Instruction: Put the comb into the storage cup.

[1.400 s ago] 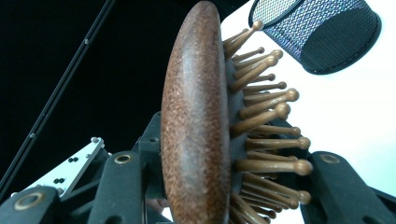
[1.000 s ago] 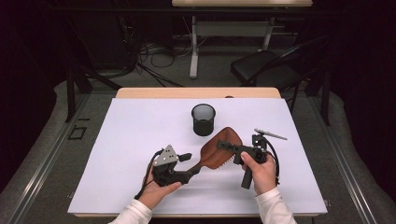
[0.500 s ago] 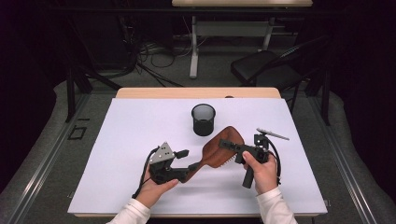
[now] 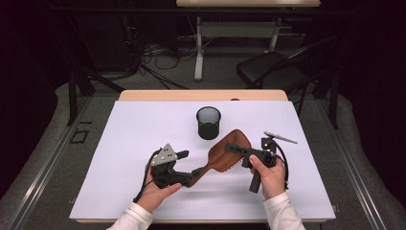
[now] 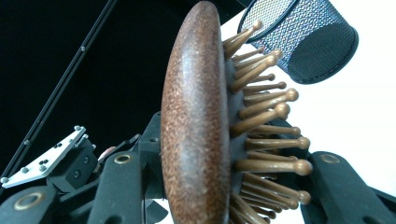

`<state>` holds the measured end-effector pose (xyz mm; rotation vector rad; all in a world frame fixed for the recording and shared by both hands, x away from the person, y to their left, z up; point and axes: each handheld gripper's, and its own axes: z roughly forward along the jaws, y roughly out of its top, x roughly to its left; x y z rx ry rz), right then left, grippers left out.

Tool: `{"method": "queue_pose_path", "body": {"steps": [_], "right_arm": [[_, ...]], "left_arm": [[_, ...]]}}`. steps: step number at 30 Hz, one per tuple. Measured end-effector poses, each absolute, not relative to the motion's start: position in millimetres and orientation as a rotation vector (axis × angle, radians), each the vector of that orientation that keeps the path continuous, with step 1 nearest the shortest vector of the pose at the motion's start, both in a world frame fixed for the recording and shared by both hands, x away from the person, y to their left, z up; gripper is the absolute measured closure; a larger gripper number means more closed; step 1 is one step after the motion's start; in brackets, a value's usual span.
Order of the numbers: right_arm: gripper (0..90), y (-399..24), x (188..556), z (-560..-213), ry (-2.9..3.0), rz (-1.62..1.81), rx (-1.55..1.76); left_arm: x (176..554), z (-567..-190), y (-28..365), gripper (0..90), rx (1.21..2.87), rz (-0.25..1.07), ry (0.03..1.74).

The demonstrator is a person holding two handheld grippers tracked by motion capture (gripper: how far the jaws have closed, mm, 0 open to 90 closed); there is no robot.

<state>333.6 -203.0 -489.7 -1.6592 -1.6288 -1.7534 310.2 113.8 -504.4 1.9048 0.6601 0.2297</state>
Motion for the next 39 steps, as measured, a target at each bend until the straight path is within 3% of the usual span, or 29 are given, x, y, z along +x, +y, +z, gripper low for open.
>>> {"method": "queue_pose_path", "body": {"steps": [15,20,39], "right_arm": [[49.9,-205.0,333.8,-489.1,-1.624,-1.780,-1.659],[49.9,-205.6,333.5,-488.5,-1.618,-1.781,-1.665],[49.9,-210.7,333.0,-486.0,-1.623,-1.803,-1.678]], "left_arm": [[317.2,-501.3,123.6,14.8,1.845,0.230,0.743],[320.3,-501.0,128.7,0.2,1.834,0.218,0.734],[328.9,-498.1,145.7,0.4,1.848,0.276,0.785]]}}
